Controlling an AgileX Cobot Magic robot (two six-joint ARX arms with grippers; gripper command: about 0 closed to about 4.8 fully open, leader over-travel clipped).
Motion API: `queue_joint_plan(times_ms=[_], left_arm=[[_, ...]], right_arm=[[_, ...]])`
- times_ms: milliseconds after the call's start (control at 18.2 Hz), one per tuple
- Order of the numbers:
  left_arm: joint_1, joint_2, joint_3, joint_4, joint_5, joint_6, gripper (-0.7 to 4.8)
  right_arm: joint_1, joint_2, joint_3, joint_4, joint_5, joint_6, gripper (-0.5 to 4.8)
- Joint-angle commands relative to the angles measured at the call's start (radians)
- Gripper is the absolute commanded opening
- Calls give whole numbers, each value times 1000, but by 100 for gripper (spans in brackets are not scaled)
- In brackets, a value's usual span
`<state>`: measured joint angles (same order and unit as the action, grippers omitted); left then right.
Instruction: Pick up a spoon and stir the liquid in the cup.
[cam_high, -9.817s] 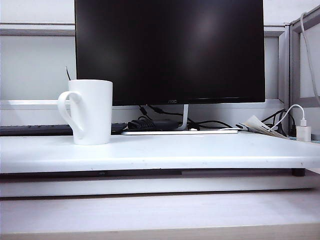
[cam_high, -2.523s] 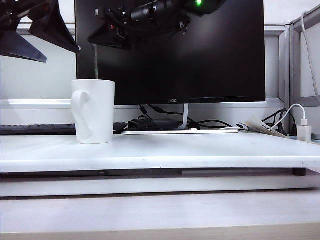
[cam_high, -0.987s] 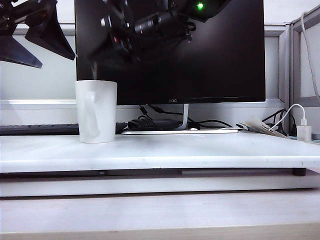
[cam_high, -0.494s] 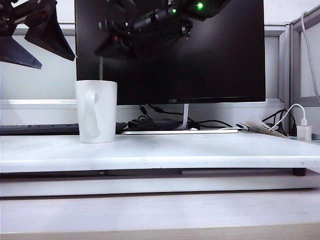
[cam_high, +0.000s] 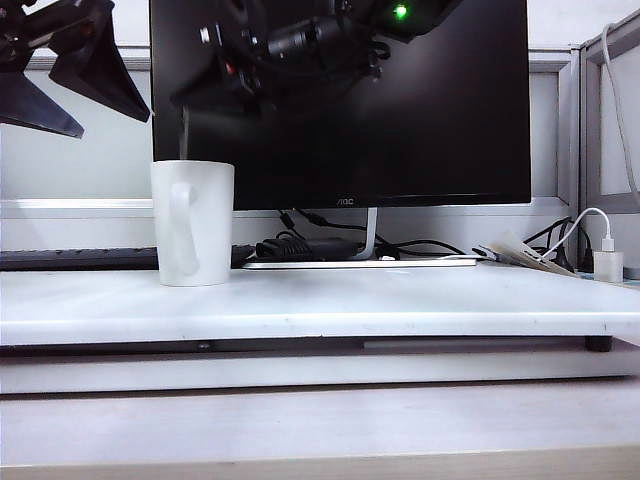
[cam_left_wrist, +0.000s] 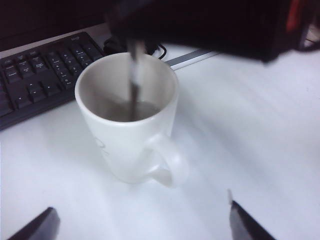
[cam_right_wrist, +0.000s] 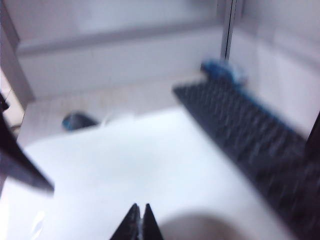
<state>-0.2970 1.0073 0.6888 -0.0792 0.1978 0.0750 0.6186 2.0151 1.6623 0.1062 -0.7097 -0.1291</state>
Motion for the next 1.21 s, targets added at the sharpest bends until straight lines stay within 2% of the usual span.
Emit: queue_joint_plan(times_ms=[55, 274, 384, 439, 603, 932, 1042, 1207], left_arm=[[0, -2, 3, 6, -3, 4, 479], [0, -2, 3, 6, -3, 4, 479], [0, -2, 3, 6, -3, 4, 479], [0, -2, 3, 6, -3, 4, 479], [0, -2, 3, 6, -3, 4, 479], [0, -2, 3, 6, -3, 4, 479], [0, -2, 3, 6, -3, 4, 479], [0, -2, 3, 6, -3, 4, 479]], right_arm=[[-1, -7, 3, -110, 82, -26, -6], [-1, -6, 3, -107, 259, -53, -6], [0, -6, 3, -63, 290, -55, -6], [0, -6, 3, -16, 287, -55, -6], [1, -7, 3, 82, 166, -54, -6], [2, -7, 3, 24, 3, -24, -6], [1, -7, 3, -35, 16, -24, -6], [0, -7, 3, -119, 137, -37, -6]])
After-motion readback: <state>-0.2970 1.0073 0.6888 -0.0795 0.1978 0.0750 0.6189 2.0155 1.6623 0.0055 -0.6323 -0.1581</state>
